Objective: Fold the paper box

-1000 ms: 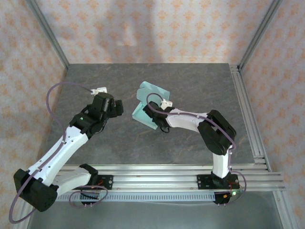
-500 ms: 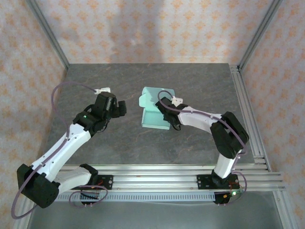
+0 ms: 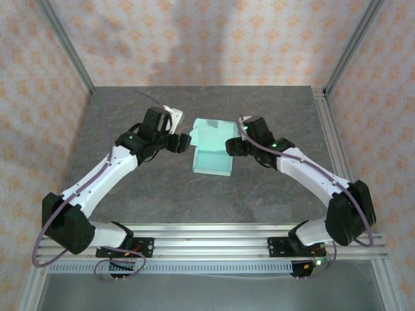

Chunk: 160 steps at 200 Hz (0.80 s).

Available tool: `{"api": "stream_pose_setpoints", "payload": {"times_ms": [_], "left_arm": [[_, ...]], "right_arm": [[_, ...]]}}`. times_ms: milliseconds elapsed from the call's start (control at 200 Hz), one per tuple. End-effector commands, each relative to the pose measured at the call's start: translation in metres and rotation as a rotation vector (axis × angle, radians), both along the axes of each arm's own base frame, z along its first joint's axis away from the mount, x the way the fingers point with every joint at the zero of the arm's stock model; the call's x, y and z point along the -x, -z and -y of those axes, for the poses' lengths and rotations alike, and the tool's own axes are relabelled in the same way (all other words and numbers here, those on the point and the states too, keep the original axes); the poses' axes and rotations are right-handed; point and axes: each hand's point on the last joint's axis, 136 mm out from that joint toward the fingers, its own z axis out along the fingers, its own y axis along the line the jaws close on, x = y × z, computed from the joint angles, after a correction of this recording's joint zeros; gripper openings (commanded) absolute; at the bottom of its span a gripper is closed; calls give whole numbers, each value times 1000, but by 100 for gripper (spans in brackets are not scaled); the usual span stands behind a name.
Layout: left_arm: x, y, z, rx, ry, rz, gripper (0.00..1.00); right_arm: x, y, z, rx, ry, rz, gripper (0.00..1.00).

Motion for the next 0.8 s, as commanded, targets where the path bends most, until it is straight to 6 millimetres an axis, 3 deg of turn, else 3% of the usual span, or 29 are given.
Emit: {"api": "stream_pose_setpoints", "payload": {"times_ms": [0,130,340,480,706,796], "left_arm": [[-9,-18,20,-3,150,26,77],[-17,-23,30,31,184,5,79],[-15,-21,33,50,193,-28,81],[-11,-21,31,67,183,-24,86],[-4,-20,32,85,191,-29,92],[-3,-19,31,81,191,-35,93]], "right_arm": [[10,-10,-4,-4,-233,28,75],[1,-8,10,68,-344,-25,74],[-27,-5,15,109,-455,-109,68],[-41,5,13,143,-506,-186,63],[-58,11,-7,61,-542,-230,51],[-62,16,-10,52,-535,-239,40]]}}
